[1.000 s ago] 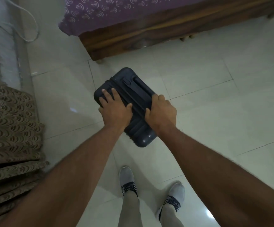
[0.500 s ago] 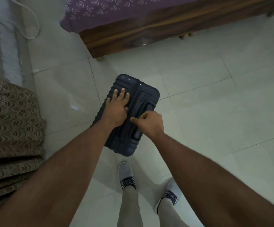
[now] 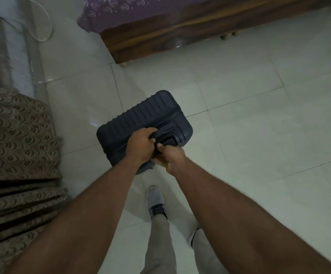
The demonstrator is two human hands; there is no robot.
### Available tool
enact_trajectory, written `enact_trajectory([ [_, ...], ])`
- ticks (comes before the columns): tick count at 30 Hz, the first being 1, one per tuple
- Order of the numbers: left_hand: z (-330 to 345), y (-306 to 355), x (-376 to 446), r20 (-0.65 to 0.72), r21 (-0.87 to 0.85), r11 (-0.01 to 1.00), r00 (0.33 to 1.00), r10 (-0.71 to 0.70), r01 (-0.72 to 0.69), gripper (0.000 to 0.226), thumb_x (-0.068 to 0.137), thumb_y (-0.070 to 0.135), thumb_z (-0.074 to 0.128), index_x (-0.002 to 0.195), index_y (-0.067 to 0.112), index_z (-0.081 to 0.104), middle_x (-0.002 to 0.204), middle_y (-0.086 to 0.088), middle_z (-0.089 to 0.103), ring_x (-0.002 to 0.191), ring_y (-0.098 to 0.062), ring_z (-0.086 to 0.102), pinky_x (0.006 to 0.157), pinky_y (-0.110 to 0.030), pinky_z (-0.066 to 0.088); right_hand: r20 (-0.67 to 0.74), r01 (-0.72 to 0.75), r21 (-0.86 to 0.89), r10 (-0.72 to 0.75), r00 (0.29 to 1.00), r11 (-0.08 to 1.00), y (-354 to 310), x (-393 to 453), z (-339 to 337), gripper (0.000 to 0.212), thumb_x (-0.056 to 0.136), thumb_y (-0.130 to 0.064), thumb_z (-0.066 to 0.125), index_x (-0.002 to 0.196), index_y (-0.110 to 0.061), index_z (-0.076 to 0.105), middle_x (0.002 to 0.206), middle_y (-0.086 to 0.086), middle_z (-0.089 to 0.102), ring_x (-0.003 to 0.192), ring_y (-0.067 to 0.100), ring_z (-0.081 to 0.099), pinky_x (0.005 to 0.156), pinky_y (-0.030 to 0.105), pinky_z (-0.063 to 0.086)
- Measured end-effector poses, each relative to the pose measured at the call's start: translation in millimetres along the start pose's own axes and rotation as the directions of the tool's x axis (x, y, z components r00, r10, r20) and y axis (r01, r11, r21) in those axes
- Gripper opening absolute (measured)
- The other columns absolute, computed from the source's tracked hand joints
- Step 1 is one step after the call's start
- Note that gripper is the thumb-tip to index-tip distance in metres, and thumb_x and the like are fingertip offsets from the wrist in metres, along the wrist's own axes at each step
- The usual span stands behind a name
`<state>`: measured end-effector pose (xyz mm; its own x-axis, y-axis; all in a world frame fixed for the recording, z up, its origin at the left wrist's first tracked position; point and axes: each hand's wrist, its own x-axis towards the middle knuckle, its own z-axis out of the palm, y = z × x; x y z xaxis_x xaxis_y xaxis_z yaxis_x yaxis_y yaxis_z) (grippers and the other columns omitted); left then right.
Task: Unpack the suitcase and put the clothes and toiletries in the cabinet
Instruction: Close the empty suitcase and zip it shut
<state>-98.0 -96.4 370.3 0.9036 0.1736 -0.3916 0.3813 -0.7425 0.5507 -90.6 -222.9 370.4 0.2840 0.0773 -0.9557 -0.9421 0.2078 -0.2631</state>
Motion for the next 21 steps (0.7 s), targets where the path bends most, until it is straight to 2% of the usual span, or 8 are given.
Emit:
enact_trajectory([
  [2, -9, -3, 1, 0.054, -0.027, 1.0, 0.998, 0.009, -0.008, 0.029, 0.097, 0.011, 0.065, 0.126, 0.01, 0.07, 0.12, -0.008, 0.071, 0.111, -0.022, 0.064, 0.099, -0.032, 0.05, -0.003, -0.026, 0.002, 0.026, 1.0, 1.0, 3, -2, 5, 0.023, 0.099, -0.007, 0.067, 0.121, -0.002, 0.067, 0.104, 0.012, 0.074, 0.084, 0.023, 0.07, 0.057, 0.033, 0.057],
  [4, -17, 2, 3, 0.084, -0.044, 0.999, 0.996, 0.003, 0.0, 0.015, 0.1, 0.018, 0.064, 0.103, 0.007, 0.074, 0.096, -0.006, 0.073, 0.09, -0.02, 0.065, 0.081, -0.03, 0.051, -0.005, -0.042, 0.042, 0.042, 0.999, 0.998, 5, -4, 10, 0.018, 0.101, -0.005, 0.063, 0.12, -0.003, 0.066, 0.099, 0.011, 0.072, 0.081, 0.023, 0.067, 0.059, 0.035, 0.054],
  [6, -24, 9, 2, 0.1, -0.051, 0.999, 0.995, -0.013, 0.018, 0.026, 0.102, 0.021, 0.06, 0.084, 0.005, 0.07, 0.08, -0.007, 0.07, 0.076, -0.02, 0.063, 0.069, -0.029, 0.046, 0.0, -0.04, 0.076, 0.041, 0.999, 0.996, 7, -8, 12, 0.023, 0.102, -0.002, 0.061, 0.125, -0.001, 0.063, 0.107, 0.013, 0.071, 0.085, 0.026, 0.068, 0.067, 0.039, 0.057],
  [8, -33, 17, -4, 0.106, -0.029, 1.0, 0.994, -0.006, 0.009, 0.033, 0.103, 0.02, 0.058, 0.075, 0.004, 0.065, 0.072, -0.007, 0.065, 0.068, -0.018, 0.058, 0.064, -0.028, 0.04, 0.012, -0.031, 0.081, 0.03, 0.999, 0.996, 7, -19, 10, 0.028, 0.102, -0.001, 0.061, 0.13, 0.001, 0.061, 0.115, 0.017, 0.069, 0.096, 0.029, 0.067, 0.079, 0.042, 0.058],
  [10, -45, 32, -15, 0.114, -0.013, 1.0, 0.993, 0.012, -0.011, 0.032, 0.103, 0.017, 0.057, 0.076, 0.002, 0.067, 0.072, -0.005, 0.064, 0.068, -0.016, 0.056, 0.066, -0.026, 0.039, 0.021, -0.015, 0.088, 0.013, 1.0, 0.996, 3, -38, 6, 0.03, 0.102, -0.001, 0.062, 0.131, 0.003, 0.06, 0.113, 0.017, 0.068, 0.102, 0.031, 0.066, 0.085, 0.043, 0.057],
  [15, -97, 96, -52, 0.144, -0.014, 0.997, 0.987, 0.074, -0.073, 0.028, 0.103, 0.018, 0.058, 0.084, 0.003, 0.071, 0.073, 0.0, 0.062, 0.07, -0.014, 0.057, 0.067, -0.024, 0.042, 0.019, 0.051, 0.148, -0.055, 0.998, 0.988, -13, -119, -9, 0.023, 0.103, -0.002, 0.06, 0.125, 0.002, 0.063, 0.117, 0.019, 0.069, 0.105, 0.034, 0.066, 0.085, 0.046, 0.057],
  [18, -123, 139, -78, 0.195, 0.017, 0.989, 0.97, 0.144, -0.15, 0.029, 0.103, 0.019, 0.057, 0.08, 0.005, 0.068, 0.078, -0.006, 0.067, 0.076, -0.022, 0.063, 0.07, -0.032, 0.05, -0.002, 0.085, 0.203, -0.086, 0.996, 0.976, -22, -173, -28, 0.004, 0.103, -0.005, 0.061, 0.102, -0.003, 0.065, 0.113, 0.02, 0.069, 0.107, 0.037, 0.067, 0.085, 0.05, 0.058],
  [21, -141, 184, -109, 0.253, 0.011, 0.972, 0.941, 0.225, -0.235, 0.031, 0.103, 0.019, 0.056, 0.081, 0.0, 0.068, 0.08, -0.012, 0.071, 0.079, -0.028, 0.067, 0.076, -0.043, 0.055, -0.037, 0.125, 0.264, -0.119, 0.992, 0.957, -25, -225, -55, 0.007, 0.103, -0.005, 0.061, 0.096, -0.005, 0.062, 0.108, 0.019, 0.068, 0.111, 0.04, 0.066, 0.087, 0.054, 0.058],
])
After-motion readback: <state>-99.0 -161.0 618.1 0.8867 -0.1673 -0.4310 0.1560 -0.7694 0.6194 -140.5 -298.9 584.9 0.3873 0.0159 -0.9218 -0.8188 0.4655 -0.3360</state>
